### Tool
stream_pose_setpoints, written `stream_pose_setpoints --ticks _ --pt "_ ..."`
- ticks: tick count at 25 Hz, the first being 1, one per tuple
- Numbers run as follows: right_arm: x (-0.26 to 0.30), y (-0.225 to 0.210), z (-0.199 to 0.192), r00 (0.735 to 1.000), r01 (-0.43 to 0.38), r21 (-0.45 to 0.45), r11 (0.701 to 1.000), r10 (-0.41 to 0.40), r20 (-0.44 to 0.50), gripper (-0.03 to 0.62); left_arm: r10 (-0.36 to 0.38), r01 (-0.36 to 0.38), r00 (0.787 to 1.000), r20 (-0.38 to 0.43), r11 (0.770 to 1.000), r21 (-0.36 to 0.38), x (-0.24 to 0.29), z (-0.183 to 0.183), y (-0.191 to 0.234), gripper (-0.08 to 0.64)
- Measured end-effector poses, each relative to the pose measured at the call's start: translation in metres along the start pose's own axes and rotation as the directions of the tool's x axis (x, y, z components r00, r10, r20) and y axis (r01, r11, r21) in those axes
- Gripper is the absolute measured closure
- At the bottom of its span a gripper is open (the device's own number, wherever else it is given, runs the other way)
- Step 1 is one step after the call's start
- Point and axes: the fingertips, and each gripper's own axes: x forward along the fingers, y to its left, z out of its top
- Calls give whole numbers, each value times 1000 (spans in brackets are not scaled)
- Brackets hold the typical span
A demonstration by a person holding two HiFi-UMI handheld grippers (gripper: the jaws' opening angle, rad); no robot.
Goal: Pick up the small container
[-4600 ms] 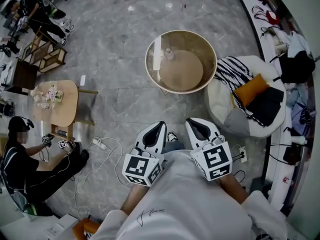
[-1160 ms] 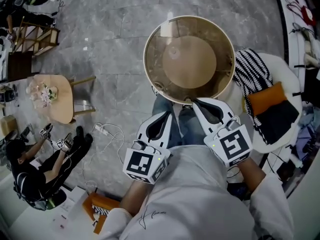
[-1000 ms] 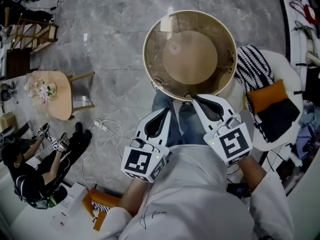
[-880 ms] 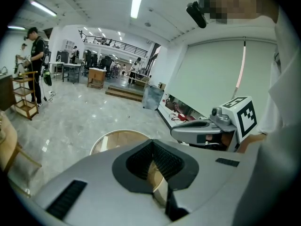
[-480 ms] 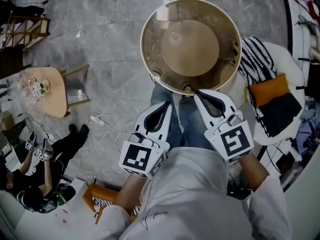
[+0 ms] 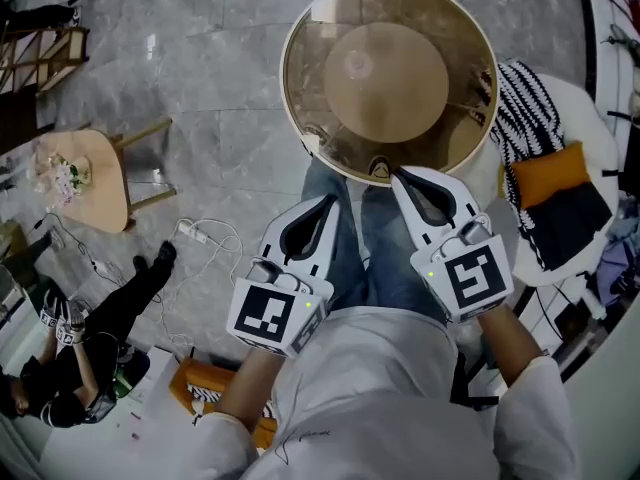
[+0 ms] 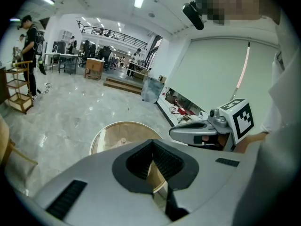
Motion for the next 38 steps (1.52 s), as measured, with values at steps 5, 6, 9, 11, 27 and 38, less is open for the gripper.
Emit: stream_pose_setpoints --ticks 5,6,9,11,27,38 --pt "23 -9 -6 1000 15 -1 1000 -15 1 580 -9 8 1000 -18 1000 -22 14 -4 11 543" --pt "28 -11 -9 1000 18 0 1000 -18 -2 580 -12 11 1000 -23 1000 -27 17 -5 13 543" --pt "41 -17 -16 1000 22 16 1000 -22 -8 580 -23 22 999 -36 999 -34 29 -10 15 543" --pt "49 -20 -20 1000 24 18 1000 -24 -8 580 -29 27 999 -46 999 -36 35 -12 18 543" --pt "96 -52 -48 998 62 63 996 -60 -31 580 -20 15 996 -85 998 -54 77 -29 56 543" --pt "131 -65 -73 995 76 83 994 -71 -63 578 -20 10 993 -120 997 -81 96 -44 78 543"
